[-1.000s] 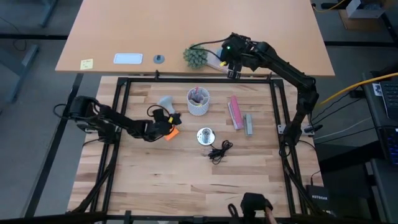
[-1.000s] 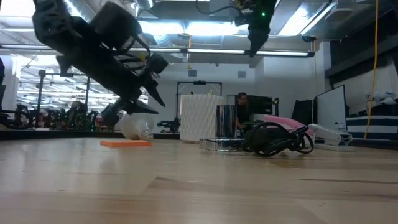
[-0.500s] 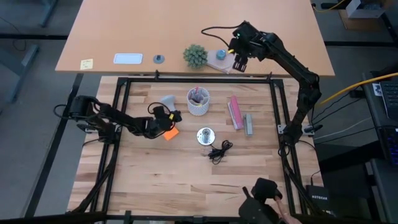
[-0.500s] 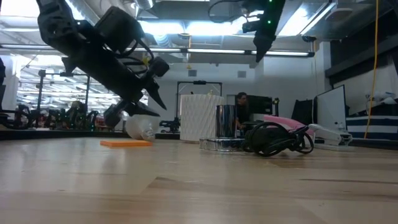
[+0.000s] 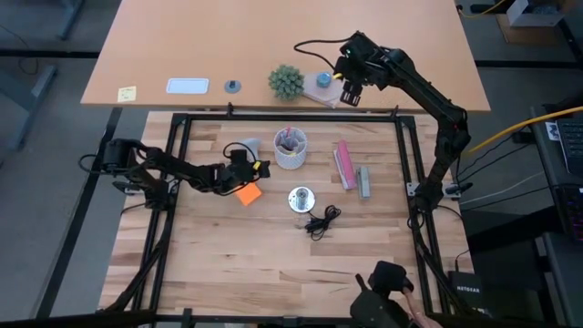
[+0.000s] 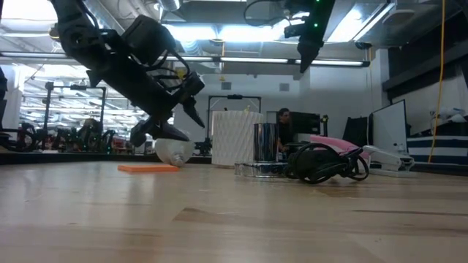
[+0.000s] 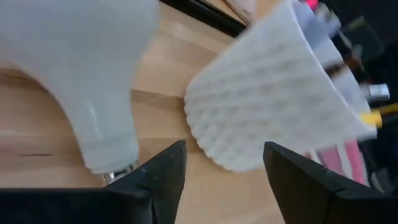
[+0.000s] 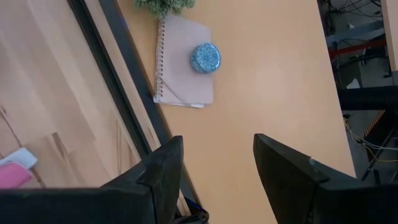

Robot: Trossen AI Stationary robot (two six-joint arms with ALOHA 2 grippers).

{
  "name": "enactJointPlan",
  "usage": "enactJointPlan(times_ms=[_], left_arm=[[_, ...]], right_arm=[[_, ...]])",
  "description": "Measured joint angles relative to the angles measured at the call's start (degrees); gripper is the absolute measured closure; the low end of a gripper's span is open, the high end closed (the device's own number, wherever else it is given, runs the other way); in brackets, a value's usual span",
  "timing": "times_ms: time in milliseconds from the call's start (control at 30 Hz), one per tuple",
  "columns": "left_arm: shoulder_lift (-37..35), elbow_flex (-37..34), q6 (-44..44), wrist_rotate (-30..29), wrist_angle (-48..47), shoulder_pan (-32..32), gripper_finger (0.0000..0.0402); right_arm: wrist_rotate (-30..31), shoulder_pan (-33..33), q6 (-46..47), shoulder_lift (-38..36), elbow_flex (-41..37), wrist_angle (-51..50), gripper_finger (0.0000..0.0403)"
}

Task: Screw lightbulb
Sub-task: Insert the lightbulb into the lamp

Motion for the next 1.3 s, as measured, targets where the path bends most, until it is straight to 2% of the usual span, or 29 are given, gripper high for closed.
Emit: enactJointPlan(times_ms=[67, 133, 367, 533, 700, 933, 1300], left_arm=[[0.00, 0.02, -4.30, -0.02, -0.34, 0.77, 0.0189], [0.00, 0.02, -4.81, 0.00, -0.39, 1.40, 0.0189], [-3.83, 0.04, -0.61, 0.08, -1.61, 2.32, 0.0209], [-10.77, 0.04, 3.59, 0.44, -8.78, 2.96, 0.0223], [-14.91, 0.07, 3.22, 4.67, -16.11, 5.03, 0.0233], [-15.02, 0.04, -3.04, 16.84, -23.33, 9.59, 0.0254], [-14.99, 0.02, -2.30, 17.81, -23.12, 12.65, 0.0270]], right_arm=[[-0.16, 0.00, 0.00, 0.00, 0.00, 0.00, 0.0203], [-1.09, 0.00, 0.01, 0.00, 0.00, -0.04, 0.0203], [-3.21, 0.00, 0.00, 0.00, 0.00, -0.17, 0.0203], [-3.28, 0.00, 0.00, 0.00, 0.00, -0.23, 0.0203], [-3.32, 0.00, 0.00, 0.00, 0.00, -0.16, 0.0203], [-3.30, 0.00, -0.02, 0.00, 0.00, 0.24, 0.0203], [-3.91, 0.00, 0.00, 0.00, 0.00, 0.54, 0.0203]])
